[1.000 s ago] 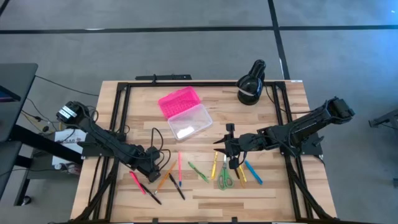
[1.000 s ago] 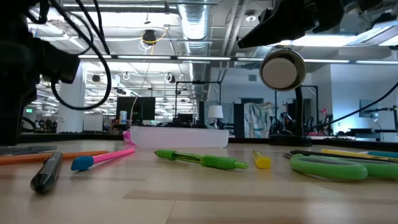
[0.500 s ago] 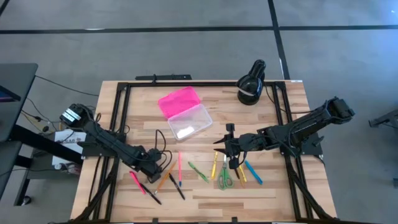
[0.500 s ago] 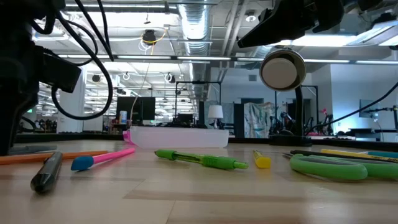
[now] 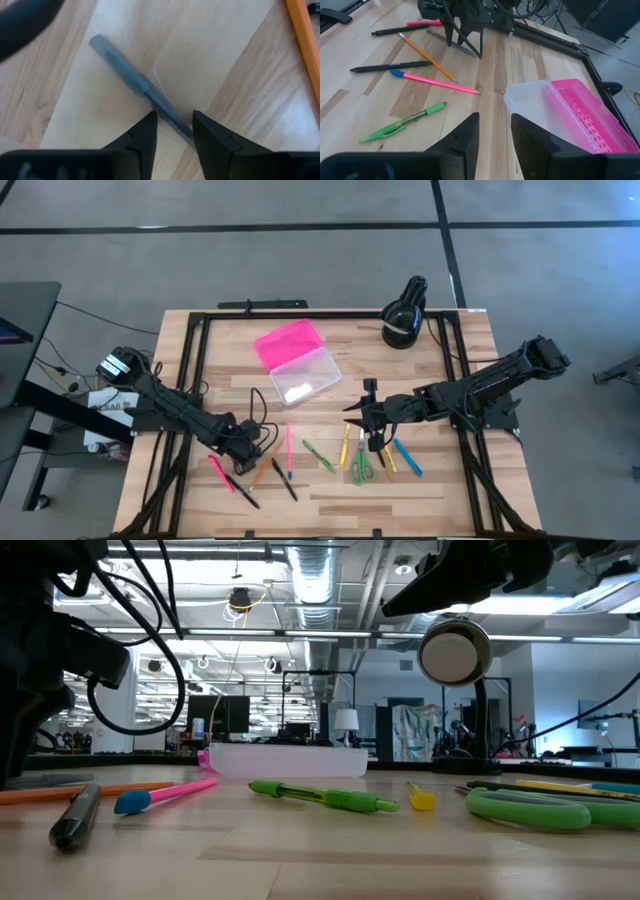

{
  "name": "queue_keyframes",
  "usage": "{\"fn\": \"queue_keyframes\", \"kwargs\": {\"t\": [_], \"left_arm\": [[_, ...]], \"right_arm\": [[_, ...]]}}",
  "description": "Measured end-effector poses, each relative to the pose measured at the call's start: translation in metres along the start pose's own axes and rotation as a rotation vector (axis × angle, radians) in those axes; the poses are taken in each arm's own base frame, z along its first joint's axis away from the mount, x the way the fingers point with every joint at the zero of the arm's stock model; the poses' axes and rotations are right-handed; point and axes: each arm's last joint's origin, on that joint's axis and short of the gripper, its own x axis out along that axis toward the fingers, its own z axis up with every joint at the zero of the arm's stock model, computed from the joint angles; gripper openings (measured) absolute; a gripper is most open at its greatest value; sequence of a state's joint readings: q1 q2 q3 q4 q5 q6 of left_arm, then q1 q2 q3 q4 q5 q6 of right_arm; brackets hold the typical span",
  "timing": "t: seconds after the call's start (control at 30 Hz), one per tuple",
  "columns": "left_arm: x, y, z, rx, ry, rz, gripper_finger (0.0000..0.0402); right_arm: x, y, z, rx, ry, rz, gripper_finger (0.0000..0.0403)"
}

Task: Pick & place school supplies into a supply box
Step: Put the gray pen into the black supply box

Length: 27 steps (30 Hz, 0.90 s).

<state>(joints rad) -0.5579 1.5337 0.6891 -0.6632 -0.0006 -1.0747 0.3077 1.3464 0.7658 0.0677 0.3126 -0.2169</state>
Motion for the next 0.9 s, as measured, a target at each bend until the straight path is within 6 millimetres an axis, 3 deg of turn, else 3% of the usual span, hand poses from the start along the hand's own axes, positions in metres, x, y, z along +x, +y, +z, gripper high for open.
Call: {"fn": "queue_keyframes", "kwargs": {"t": [0.2, 0.43, 0.9], "left_arm": [[0.000, 0.000, 0.000, 0.052, 0.004, 0.000, 0.0064], [-0.005, -0.006, 0.005, 0.293, -0.045, 0.009, 0.0035], [-0.006, 0.002, 0.022, 0.404, -0.039, 0.001, 0.0030]], "right_arm": [[0.000, 0.000, 0.000, 0.000, 0.000, 0.000, 0.0109], [0.000, 0.000, 0.000, 0.001, -0.002, -0.001, 0.0109], [0.000, 0.000, 0.002, 0.020, -0.016, -0.004, 0.0109]]}}
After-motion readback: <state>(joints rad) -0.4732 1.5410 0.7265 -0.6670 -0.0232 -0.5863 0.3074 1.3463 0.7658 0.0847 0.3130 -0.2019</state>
